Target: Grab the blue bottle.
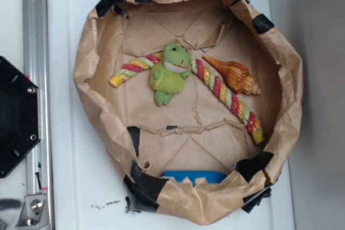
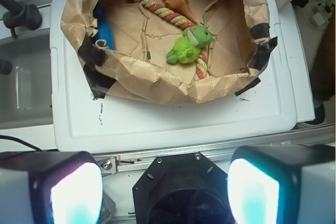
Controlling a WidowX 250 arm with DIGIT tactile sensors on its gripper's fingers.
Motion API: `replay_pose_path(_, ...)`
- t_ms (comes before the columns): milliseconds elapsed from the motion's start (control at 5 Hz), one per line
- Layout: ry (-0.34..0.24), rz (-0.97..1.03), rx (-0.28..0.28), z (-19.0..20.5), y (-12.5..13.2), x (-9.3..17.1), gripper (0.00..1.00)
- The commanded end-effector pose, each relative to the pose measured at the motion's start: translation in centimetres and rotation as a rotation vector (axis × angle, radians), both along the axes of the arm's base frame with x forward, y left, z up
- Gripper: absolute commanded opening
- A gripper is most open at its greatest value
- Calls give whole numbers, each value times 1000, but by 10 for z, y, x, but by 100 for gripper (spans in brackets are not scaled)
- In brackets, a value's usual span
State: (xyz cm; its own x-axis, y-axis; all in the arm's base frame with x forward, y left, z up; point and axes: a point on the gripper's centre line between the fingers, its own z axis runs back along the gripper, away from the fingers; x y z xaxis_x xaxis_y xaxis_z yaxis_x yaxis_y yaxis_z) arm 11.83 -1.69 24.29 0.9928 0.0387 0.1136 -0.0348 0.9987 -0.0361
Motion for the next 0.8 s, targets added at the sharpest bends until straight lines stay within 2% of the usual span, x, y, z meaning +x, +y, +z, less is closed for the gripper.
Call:
replay_pose_path(0,0,0,0,0,0,0,100)
replay_pose_path(600,-146,-150,-62,-63,26,105,100)
